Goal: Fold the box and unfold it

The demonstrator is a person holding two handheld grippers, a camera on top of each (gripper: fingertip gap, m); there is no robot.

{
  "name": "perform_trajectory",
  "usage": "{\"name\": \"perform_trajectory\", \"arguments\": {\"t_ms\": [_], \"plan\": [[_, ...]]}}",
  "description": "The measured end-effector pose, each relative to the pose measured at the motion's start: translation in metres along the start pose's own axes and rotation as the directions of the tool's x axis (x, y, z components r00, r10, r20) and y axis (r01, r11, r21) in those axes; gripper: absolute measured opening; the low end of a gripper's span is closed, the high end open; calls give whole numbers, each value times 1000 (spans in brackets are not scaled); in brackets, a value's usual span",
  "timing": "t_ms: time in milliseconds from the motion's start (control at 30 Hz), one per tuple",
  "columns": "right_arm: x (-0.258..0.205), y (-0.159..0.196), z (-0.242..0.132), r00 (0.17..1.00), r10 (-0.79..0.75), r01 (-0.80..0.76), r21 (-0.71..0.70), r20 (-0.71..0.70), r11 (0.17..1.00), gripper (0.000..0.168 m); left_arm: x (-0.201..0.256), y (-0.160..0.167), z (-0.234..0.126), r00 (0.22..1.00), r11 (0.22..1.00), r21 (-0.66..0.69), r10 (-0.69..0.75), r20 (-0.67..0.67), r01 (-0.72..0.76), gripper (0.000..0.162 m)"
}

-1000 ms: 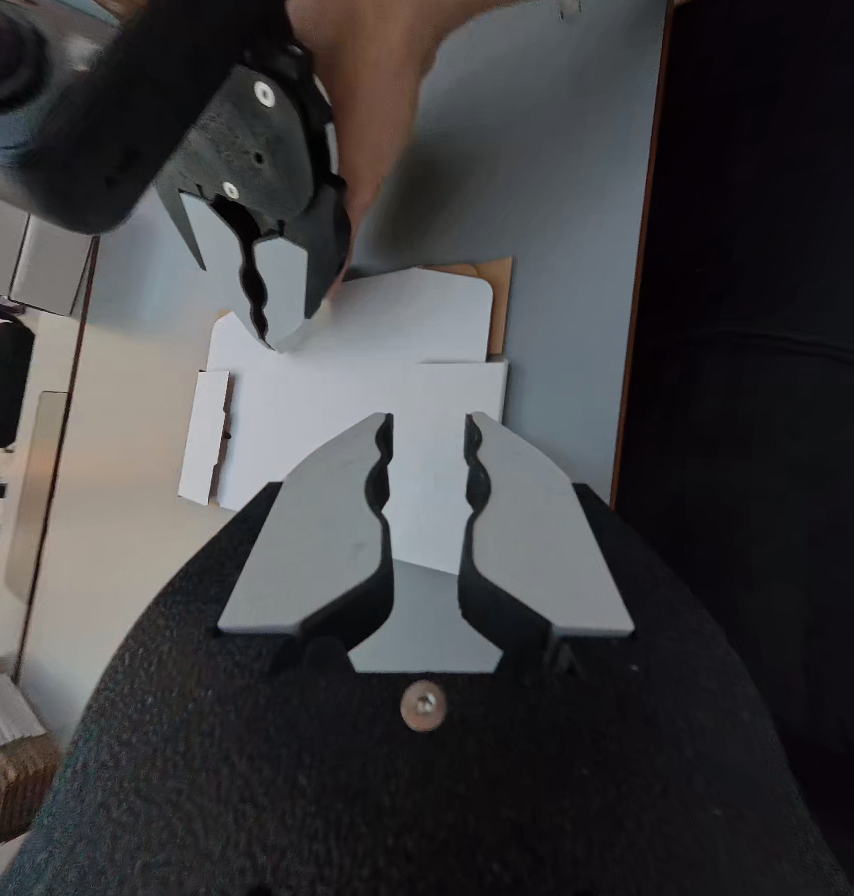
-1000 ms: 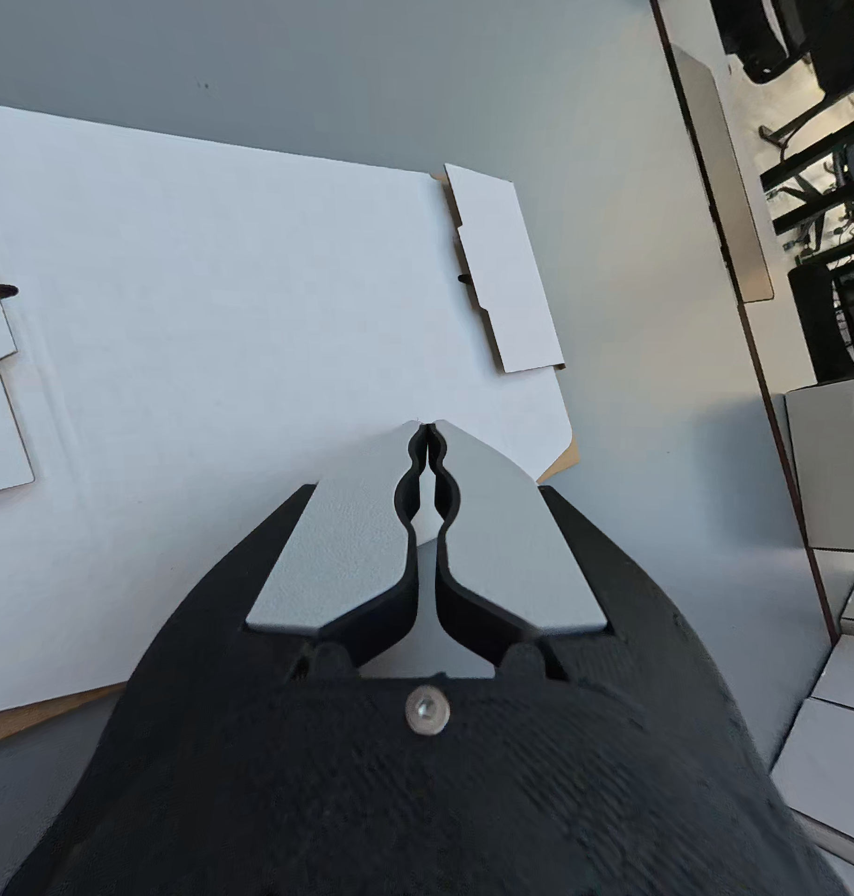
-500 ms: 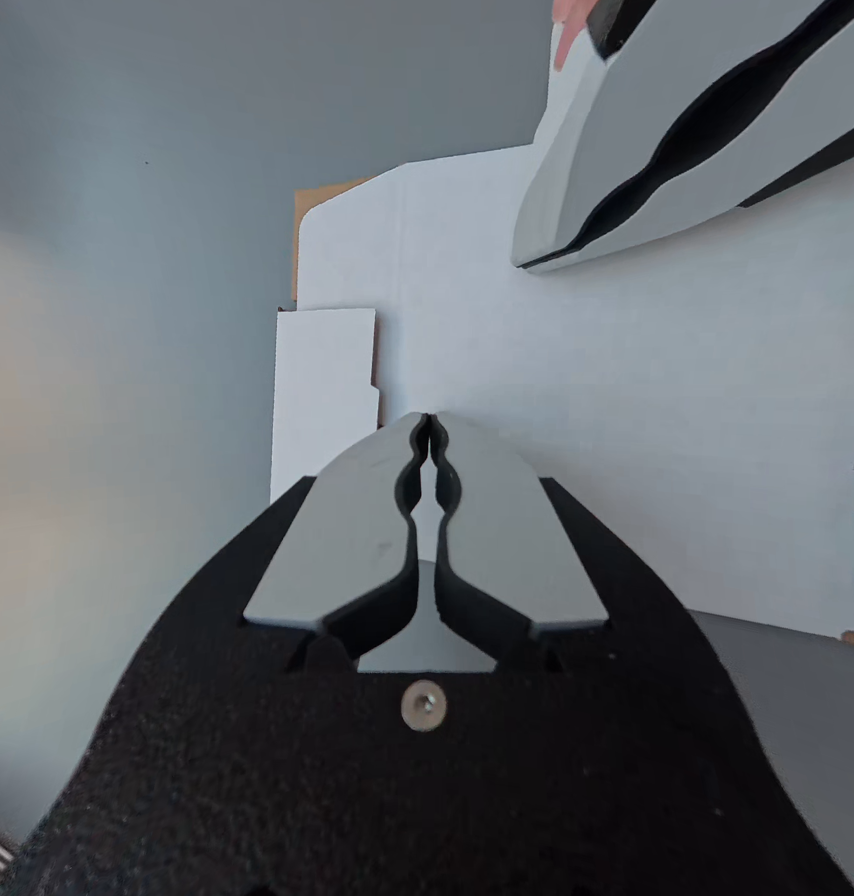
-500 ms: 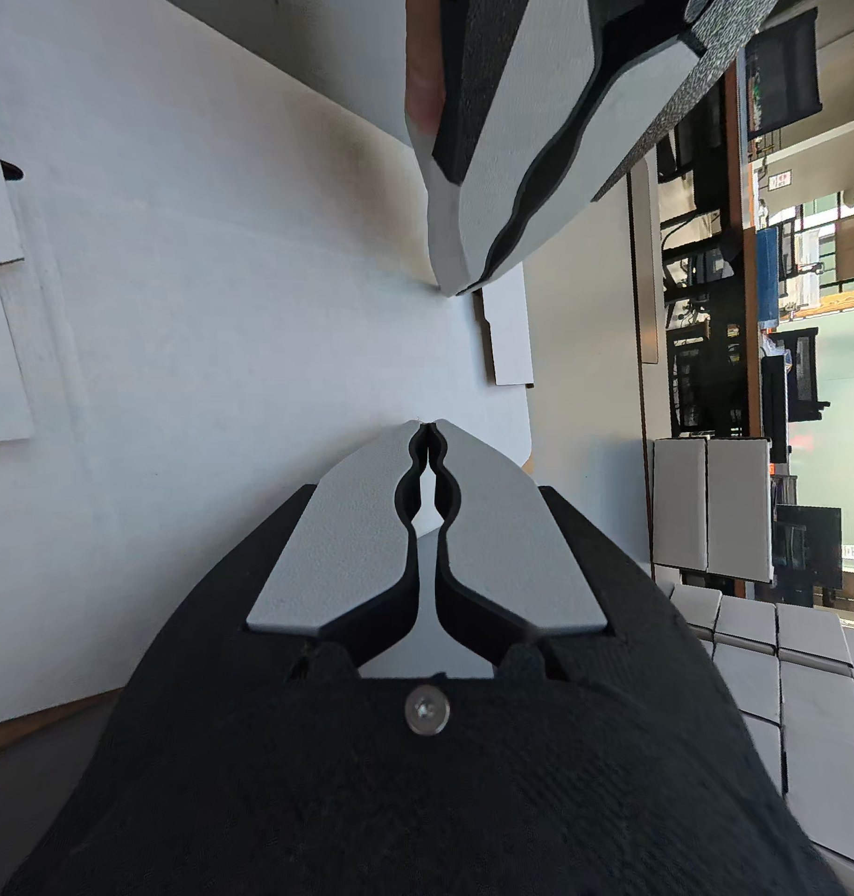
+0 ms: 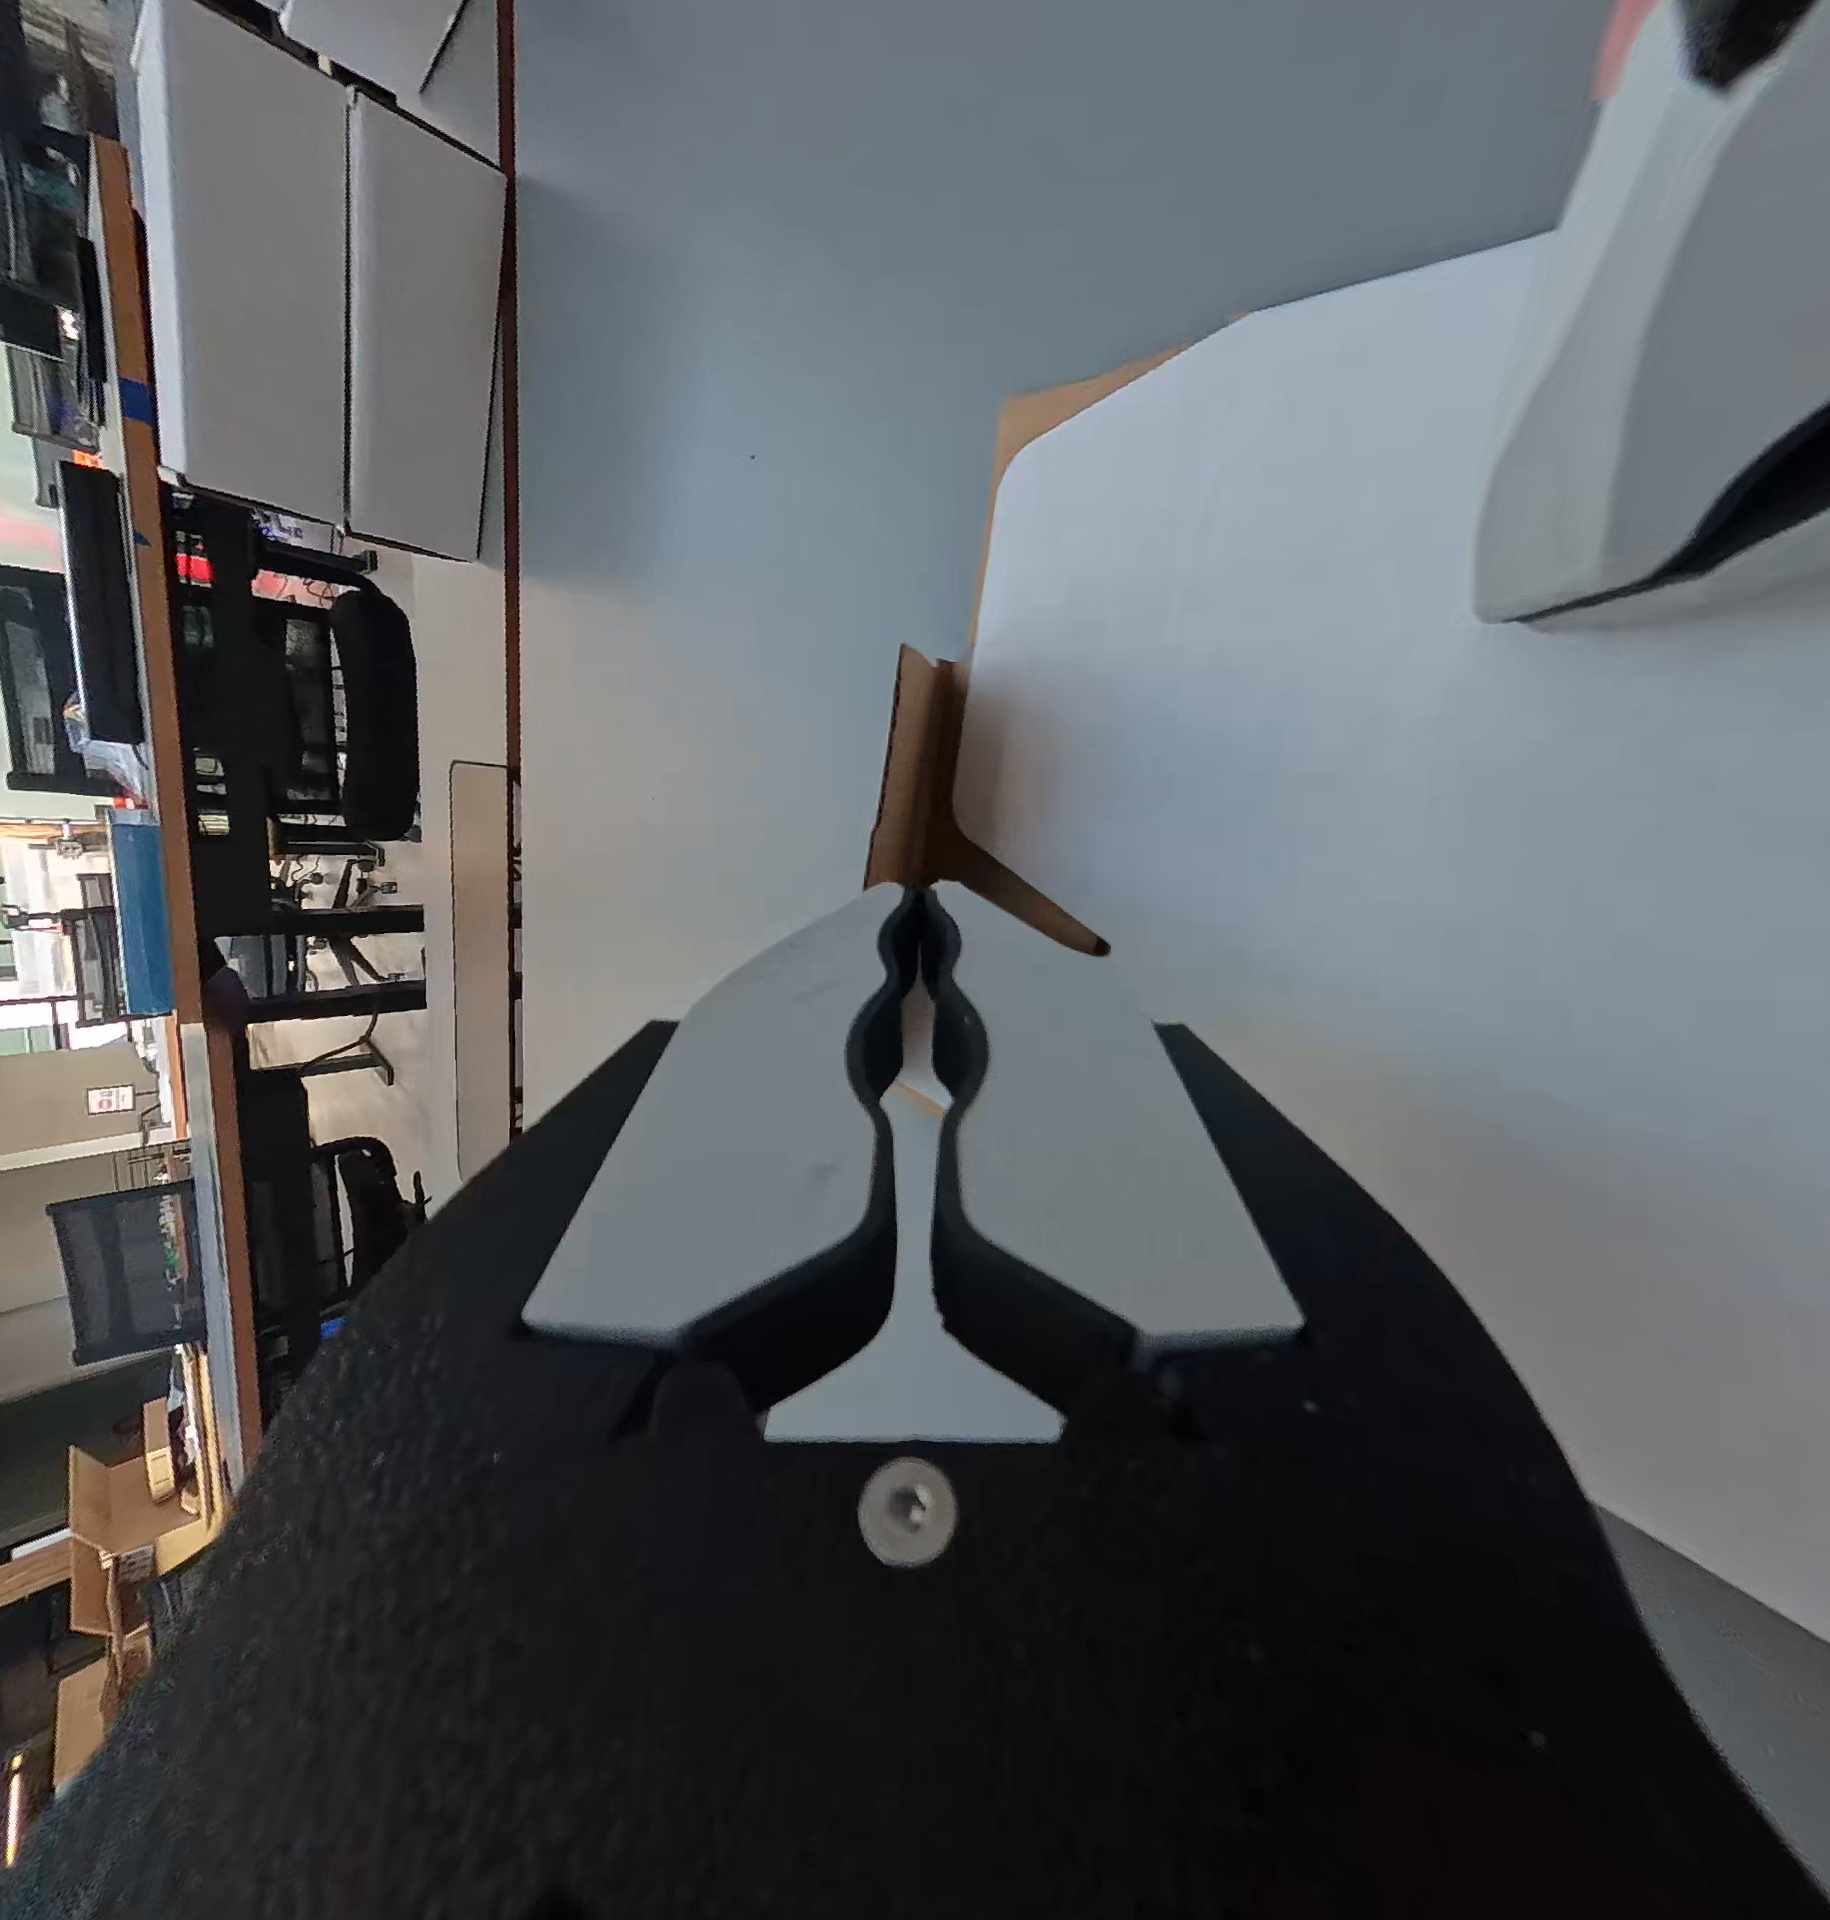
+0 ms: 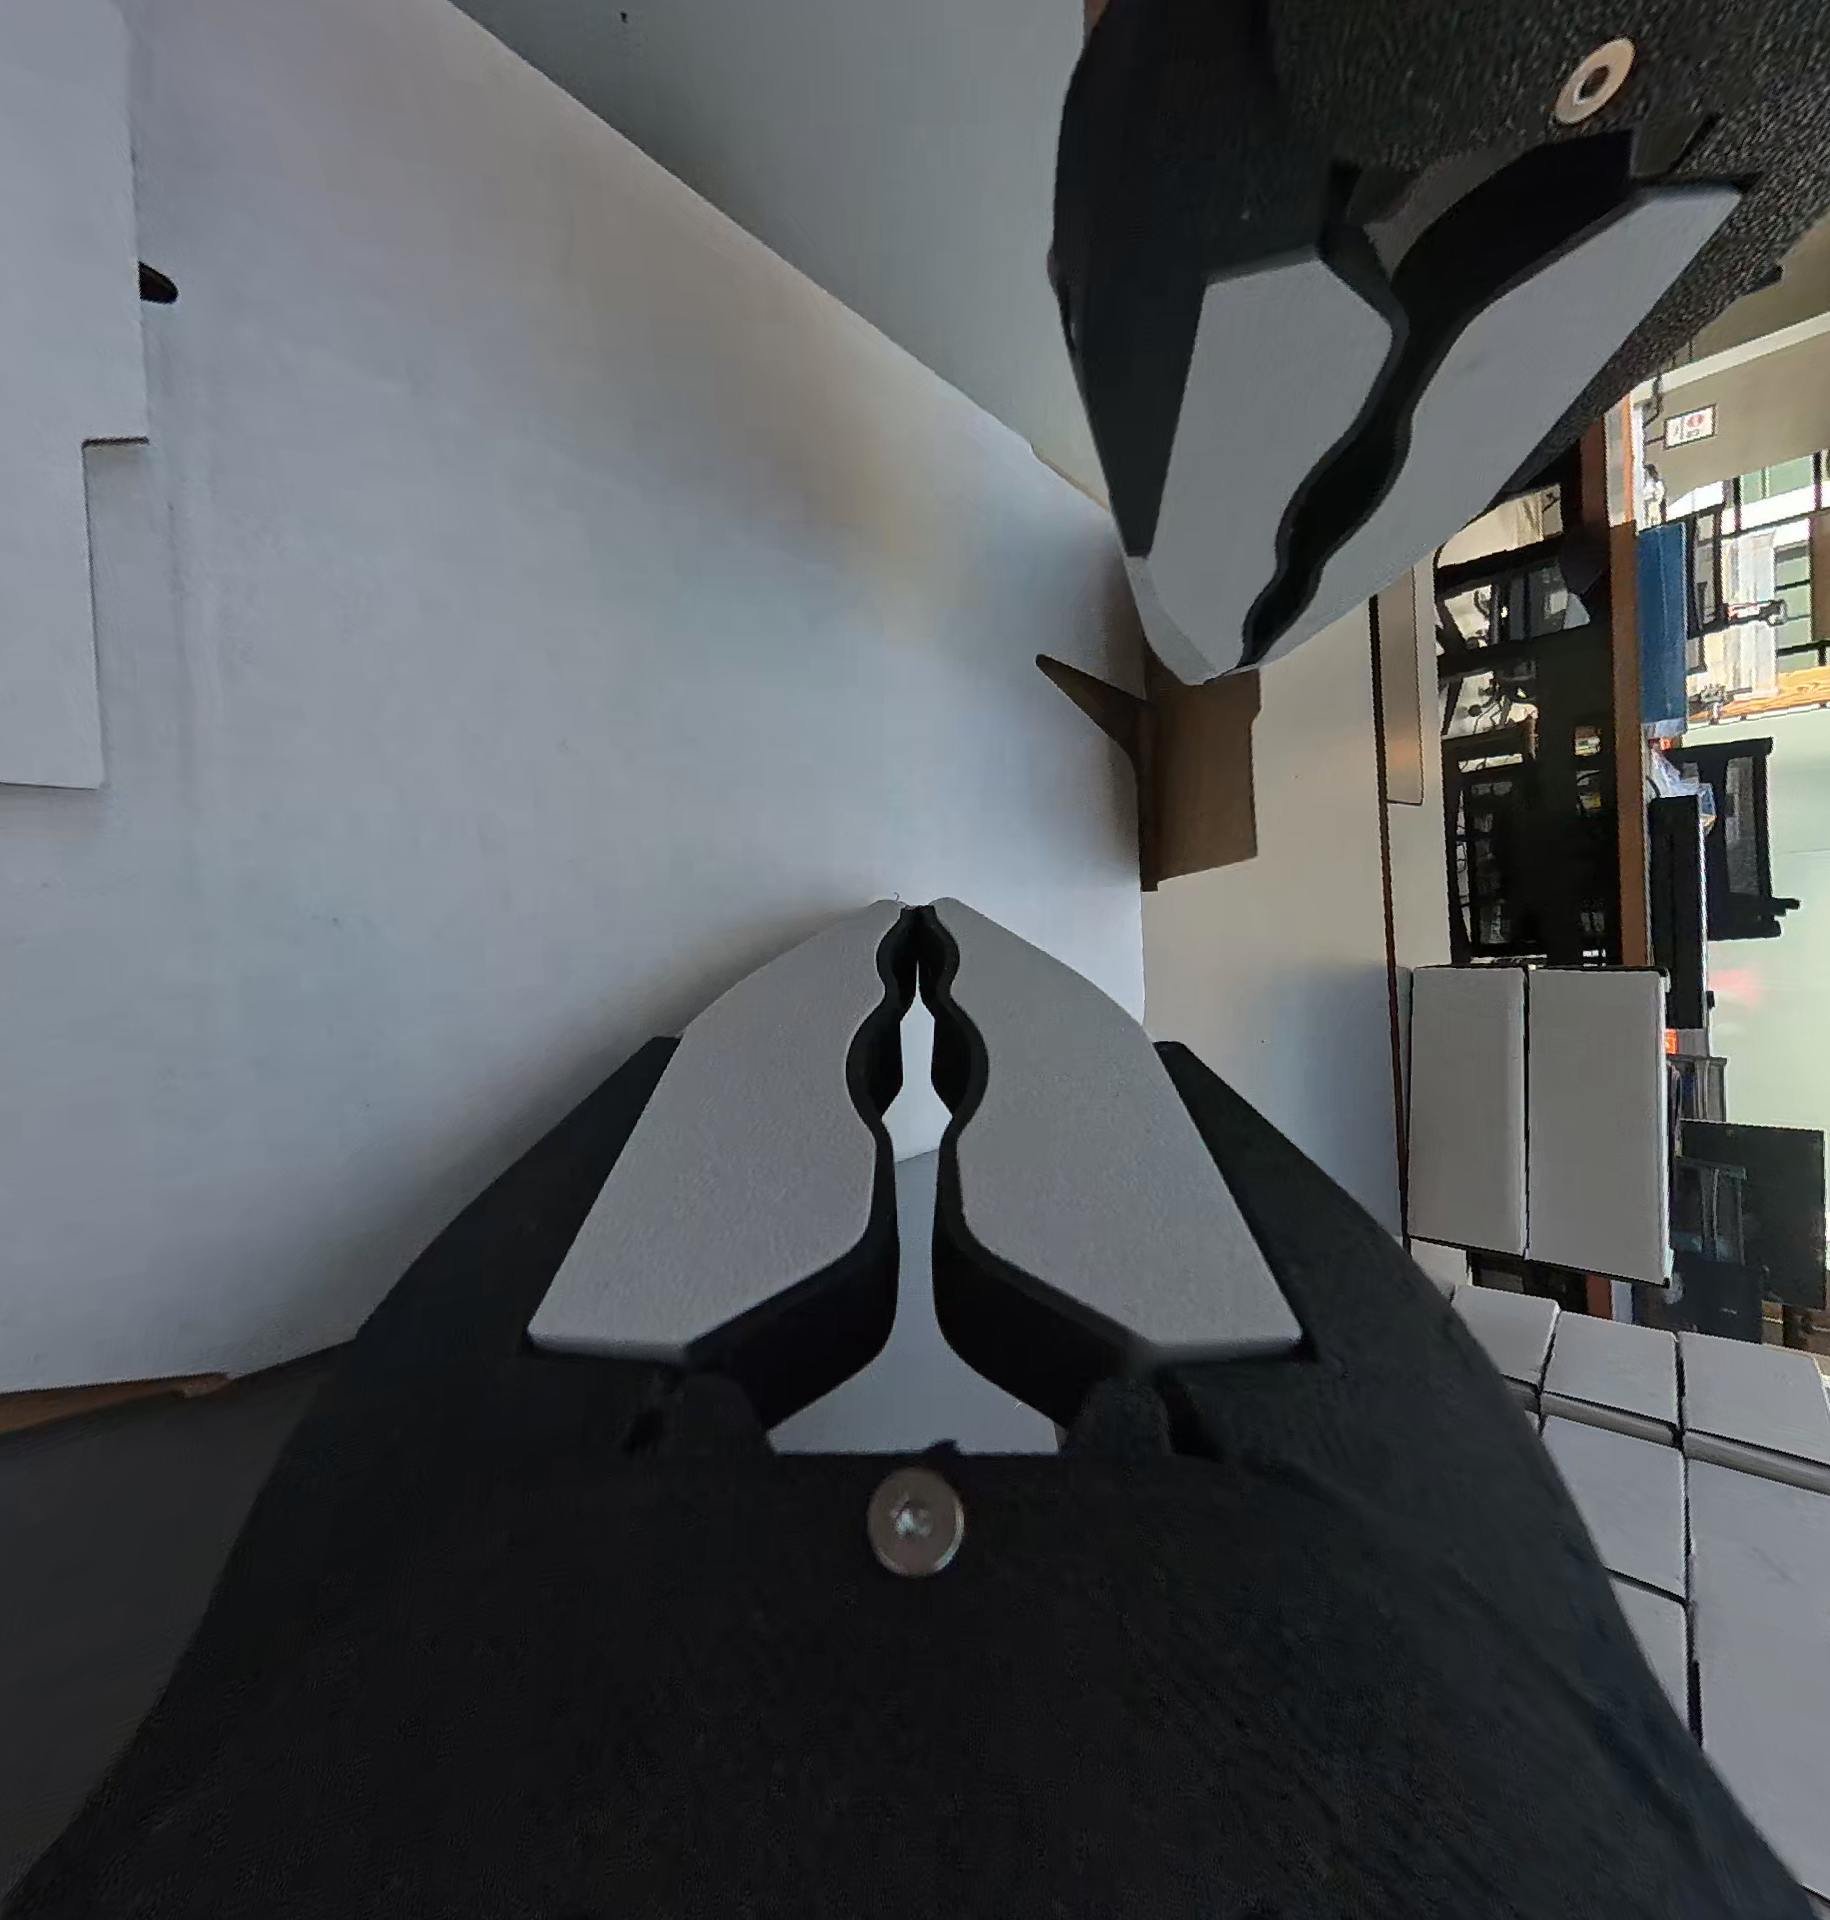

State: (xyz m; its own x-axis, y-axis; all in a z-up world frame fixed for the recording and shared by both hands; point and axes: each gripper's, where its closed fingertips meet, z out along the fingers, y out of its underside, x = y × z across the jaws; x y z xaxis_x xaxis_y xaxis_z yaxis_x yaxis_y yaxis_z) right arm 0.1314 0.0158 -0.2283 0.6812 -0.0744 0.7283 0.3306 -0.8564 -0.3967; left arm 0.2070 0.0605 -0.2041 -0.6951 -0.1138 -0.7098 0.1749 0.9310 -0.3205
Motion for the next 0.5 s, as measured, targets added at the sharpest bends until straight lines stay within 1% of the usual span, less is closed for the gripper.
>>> {"name": "perform_trajectory", "arguments": {"t_ms": [100,233,367,467,500], "plan": [[0,0,0,1000,-3,3,0,-2,1000,0,-18,8,21,999,998,-42,-36,-4,36,0],[0,0,0,1000,-2,2,0,-3,1000,0,-23,15,48,984,991,-85,-111,-137,100,0],[0,0,0,1000,3,-3,1,2,1000,0,-16,21,61,934,979,-150,-176,-312,135,0],[0,0,0,1000,5,-5,1,2,1000,0,-15,21,61,877,943,-219,-316,-361,250,0],[0,0,0,1000,5,-5,2,2,1000,0,-14,22,61,864,934,-233,-343,-367,272,0]]}}
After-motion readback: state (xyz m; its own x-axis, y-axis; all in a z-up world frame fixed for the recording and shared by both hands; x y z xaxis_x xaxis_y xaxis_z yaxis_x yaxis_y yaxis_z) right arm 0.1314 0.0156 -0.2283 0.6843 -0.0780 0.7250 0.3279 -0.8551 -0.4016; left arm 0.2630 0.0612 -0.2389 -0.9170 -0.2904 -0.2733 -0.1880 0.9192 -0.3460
